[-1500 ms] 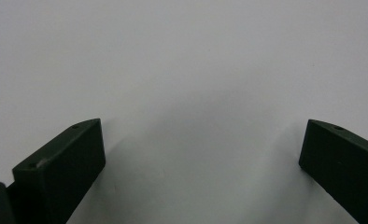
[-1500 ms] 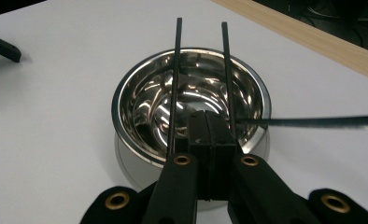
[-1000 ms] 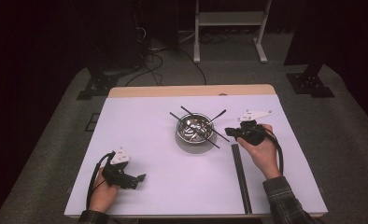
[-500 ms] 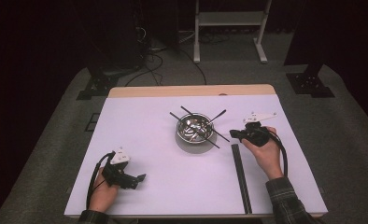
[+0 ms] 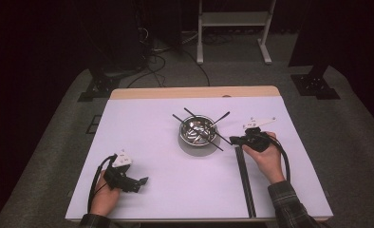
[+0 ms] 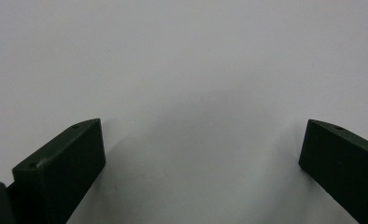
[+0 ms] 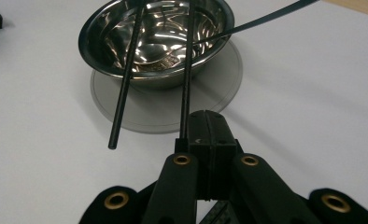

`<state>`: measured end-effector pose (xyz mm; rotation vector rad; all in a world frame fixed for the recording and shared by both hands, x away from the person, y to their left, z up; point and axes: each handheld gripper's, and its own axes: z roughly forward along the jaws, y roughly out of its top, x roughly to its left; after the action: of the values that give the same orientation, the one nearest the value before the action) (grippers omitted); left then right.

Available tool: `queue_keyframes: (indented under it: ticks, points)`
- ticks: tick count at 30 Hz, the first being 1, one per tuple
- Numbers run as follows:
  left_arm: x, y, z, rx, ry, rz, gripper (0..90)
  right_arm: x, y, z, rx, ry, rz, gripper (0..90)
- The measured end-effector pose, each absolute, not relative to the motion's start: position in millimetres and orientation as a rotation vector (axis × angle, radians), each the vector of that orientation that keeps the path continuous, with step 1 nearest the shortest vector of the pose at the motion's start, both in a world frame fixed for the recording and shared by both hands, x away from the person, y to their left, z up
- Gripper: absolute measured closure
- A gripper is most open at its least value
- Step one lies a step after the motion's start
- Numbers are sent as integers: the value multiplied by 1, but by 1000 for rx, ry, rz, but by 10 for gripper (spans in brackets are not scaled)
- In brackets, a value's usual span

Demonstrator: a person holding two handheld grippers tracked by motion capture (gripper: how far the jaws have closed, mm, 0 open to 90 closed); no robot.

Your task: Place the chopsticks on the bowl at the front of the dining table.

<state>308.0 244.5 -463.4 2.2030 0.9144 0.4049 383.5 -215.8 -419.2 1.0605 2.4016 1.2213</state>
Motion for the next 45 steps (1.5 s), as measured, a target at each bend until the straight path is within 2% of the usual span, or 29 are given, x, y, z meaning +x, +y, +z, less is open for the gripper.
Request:
queue_keyframes:
  ticks: [45]
  points:
    - [308,244,-463,2203,914,405,0,360,-153,-421,840,2584,1247,896]
